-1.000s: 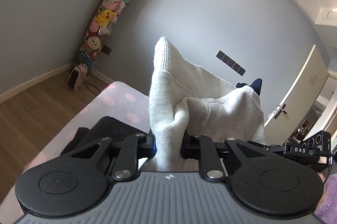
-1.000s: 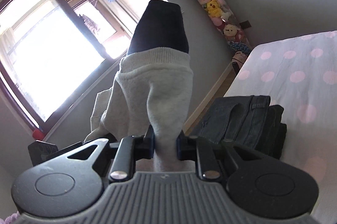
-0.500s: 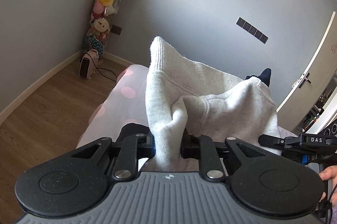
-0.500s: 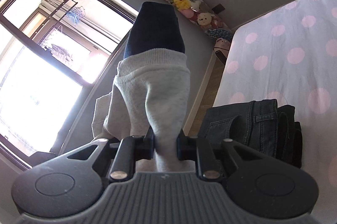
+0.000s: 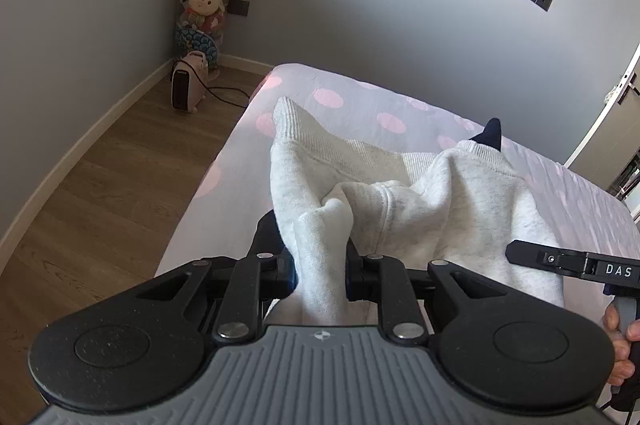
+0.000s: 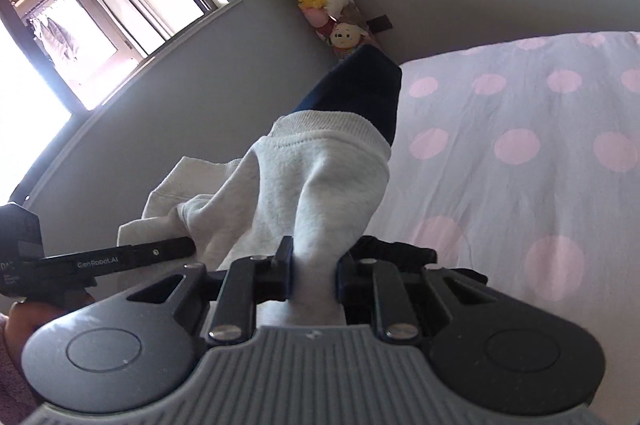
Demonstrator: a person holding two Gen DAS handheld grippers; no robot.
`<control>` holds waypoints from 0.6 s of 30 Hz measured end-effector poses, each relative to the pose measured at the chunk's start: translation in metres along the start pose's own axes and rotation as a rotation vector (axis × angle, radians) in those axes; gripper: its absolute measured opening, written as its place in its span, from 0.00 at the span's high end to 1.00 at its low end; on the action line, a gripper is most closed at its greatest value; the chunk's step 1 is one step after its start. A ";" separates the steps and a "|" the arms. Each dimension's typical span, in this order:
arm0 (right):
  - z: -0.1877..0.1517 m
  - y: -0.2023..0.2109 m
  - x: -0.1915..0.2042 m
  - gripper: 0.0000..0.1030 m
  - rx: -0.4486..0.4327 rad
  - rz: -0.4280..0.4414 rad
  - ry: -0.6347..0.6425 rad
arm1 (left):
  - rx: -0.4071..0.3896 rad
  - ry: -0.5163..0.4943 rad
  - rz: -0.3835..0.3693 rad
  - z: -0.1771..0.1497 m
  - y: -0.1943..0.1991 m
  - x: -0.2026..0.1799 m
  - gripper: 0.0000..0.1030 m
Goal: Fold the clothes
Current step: 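Lift the bundle with both grippers and carry it toward the black clothes stack, then lower the sweatshirt onto the black clothes stack and open both grippers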
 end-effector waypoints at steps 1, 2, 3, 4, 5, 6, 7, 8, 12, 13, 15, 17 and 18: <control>-0.004 -0.006 -0.009 0.78 0.005 -0.011 -0.010 | 0.006 0.010 -0.002 -0.002 -0.005 0.002 0.77; -0.007 -0.010 -0.015 0.77 0.004 -0.017 -0.013 | 0.013 0.024 -0.004 -0.004 -0.009 0.005 0.77; -0.009 -0.012 -0.020 0.77 -0.001 -0.014 -0.017 | 0.020 0.030 -0.002 -0.006 -0.012 0.007 0.76; -0.010 -0.015 -0.024 0.76 -0.007 -0.011 -0.021 | 0.027 0.036 0.000 -0.008 -0.015 0.009 0.76; -0.011 -0.015 -0.024 0.75 -0.010 -0.010 -0.020 | 0.032 0.034 0.001 -0.009 -0.016 0.009 0.75; -0.011 -0.014 -0.024 0.75 -0.012 -0.009 -0.019 | 0.037 0.030 0.002 -0.009 -0.016 0.010 0.72; -0.011 -0.013 -0.023 0.73 -0.015 -0.012 -0.008 | 0.041 0.032 0.000 -0.008 -0.014 0.011 0.71; -0.011 -0.011 -0.021 0.71 -0.019 -0.016 0.003 | 0.042 0.038 0.000 -0.005 -0.011 0.013 0.69; -0.008 0.010 -0.016 0.53 -0.062 -0.093 0.070 | 0.003 0.060 0.044 0.007 0.012 0.027 0.65; -0.007 0.017 -0.014 0.52 -0.073 -0.119 0.091 | -0.010 0.066 0.057 0.009 0.020 0.031 0.65; -0.004 0.030 -0.007 0.53 -0.084 -0.146 0.133 | -0.051 0.069 0.076 0.011 0.043 0.032 0.65; -0.005 0.045 0.011 0.53 -0.088 -0.134 0.204 | -0.103 0.064 0.072 0.007 0.070 0.026 0.65; -0.007 0.051 0.023 0.53 -0.090 -0.122 0.247 | -0.129 0.066 0.062 0.002 0.083 0.018 0.65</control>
Point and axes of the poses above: each gripper's, at about its wrist camera, not at the fingertips, and y roughly against the way its jaws point, x to its left, z to its top, the point moved 9 cm from there along -y, roughly the way its jaws point, and after that the axes turned 6 degrees about z, right-handed, at the moved point
